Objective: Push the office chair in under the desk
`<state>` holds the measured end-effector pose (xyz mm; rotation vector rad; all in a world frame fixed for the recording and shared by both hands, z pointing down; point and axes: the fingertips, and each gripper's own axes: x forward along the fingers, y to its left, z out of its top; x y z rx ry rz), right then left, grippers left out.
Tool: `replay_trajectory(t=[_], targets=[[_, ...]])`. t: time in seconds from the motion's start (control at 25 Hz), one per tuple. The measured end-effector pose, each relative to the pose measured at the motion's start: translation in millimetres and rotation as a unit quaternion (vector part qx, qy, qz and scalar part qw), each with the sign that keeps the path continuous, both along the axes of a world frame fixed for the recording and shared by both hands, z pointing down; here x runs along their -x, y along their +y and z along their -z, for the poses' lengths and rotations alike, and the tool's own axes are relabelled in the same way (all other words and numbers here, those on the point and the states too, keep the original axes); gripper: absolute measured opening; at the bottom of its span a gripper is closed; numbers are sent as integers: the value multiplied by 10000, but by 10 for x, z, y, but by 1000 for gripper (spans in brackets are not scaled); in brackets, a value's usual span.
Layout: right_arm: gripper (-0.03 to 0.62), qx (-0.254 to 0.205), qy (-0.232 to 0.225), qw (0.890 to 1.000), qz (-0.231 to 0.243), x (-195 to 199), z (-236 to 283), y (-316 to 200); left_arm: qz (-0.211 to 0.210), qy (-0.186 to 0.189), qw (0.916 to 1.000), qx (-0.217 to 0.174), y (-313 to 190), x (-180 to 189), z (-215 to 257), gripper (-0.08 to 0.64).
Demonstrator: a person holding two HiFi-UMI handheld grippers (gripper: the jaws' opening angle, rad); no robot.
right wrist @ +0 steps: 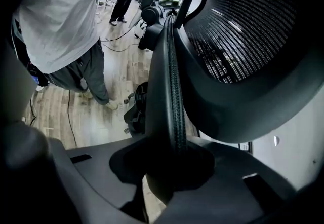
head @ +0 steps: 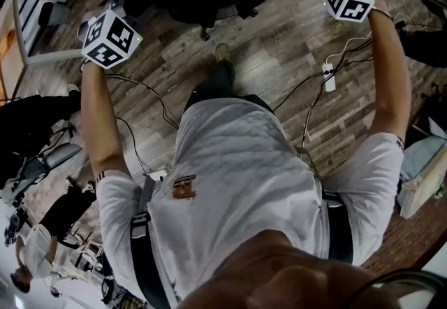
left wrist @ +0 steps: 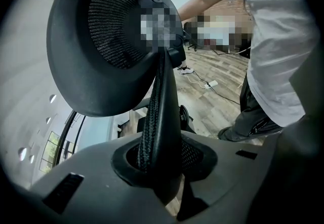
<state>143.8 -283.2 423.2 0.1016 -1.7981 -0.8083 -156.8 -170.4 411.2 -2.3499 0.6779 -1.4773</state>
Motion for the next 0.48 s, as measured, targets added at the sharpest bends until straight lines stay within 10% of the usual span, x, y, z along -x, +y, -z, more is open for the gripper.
replay_trajectory(t=[0.48], targets=[[100,-119,-34,9997,204,137,-49,-1189,132,-19,9999,65,-1144,78,-76,102]])
